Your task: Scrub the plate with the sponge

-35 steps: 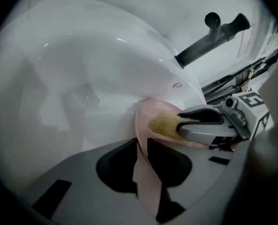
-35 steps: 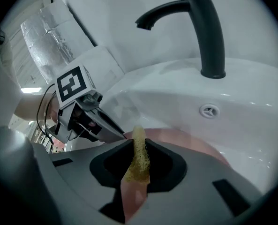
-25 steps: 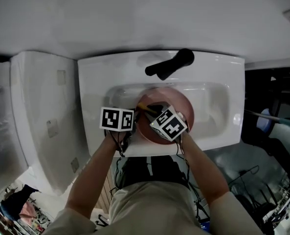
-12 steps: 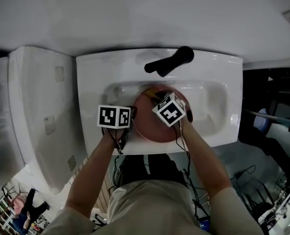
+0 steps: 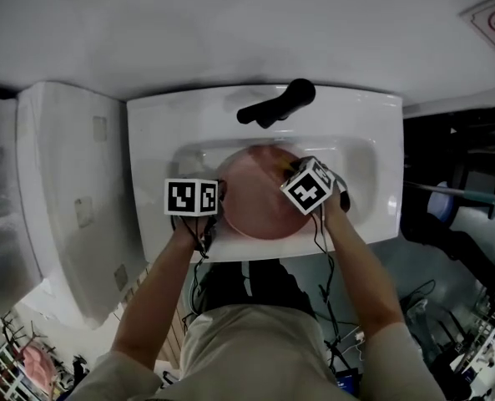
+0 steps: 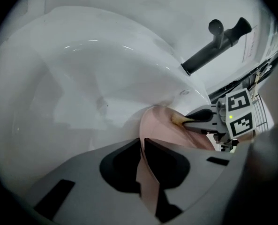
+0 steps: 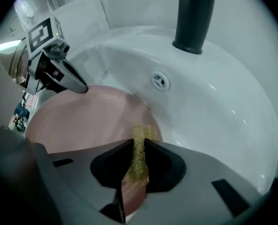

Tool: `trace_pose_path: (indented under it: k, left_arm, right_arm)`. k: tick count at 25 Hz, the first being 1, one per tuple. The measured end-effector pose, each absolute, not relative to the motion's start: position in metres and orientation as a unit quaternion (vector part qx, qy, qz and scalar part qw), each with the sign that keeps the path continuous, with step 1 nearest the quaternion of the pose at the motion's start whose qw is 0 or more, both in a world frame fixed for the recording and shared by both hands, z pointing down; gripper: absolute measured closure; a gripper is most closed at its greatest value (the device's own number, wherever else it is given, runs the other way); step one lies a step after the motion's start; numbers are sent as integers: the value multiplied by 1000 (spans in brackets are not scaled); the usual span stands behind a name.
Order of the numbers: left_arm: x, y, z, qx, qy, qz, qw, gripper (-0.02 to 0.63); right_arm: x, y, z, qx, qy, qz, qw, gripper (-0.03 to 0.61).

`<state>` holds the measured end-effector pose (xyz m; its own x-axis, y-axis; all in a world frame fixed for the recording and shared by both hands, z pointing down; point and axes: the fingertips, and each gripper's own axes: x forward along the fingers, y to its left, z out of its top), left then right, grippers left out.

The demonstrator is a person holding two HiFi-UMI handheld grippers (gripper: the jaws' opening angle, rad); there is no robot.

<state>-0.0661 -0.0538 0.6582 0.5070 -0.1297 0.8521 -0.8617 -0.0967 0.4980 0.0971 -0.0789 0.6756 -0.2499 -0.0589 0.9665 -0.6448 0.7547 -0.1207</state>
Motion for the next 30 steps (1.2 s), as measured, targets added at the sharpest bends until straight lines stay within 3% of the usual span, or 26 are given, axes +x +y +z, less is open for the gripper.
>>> trace_pose_path:
  k: [12, 19, 30]
  left_arm:
    - [-64, -54, 660, 656, -385, 322, 564, 591]
    - [-71, -47, 660, 645, -396, 312, 574, 595]
    - [-85, -50, 657, 640, -421, 294, 571, 589]
  right_arm:
    - [106, 5, 617, 111, -753, 276, 587, 505]
    - [47, 54, 587, 7, -799, 319, 510, 502]
    - [-26, 37, 613, -18, -828, 287, 482, 502]
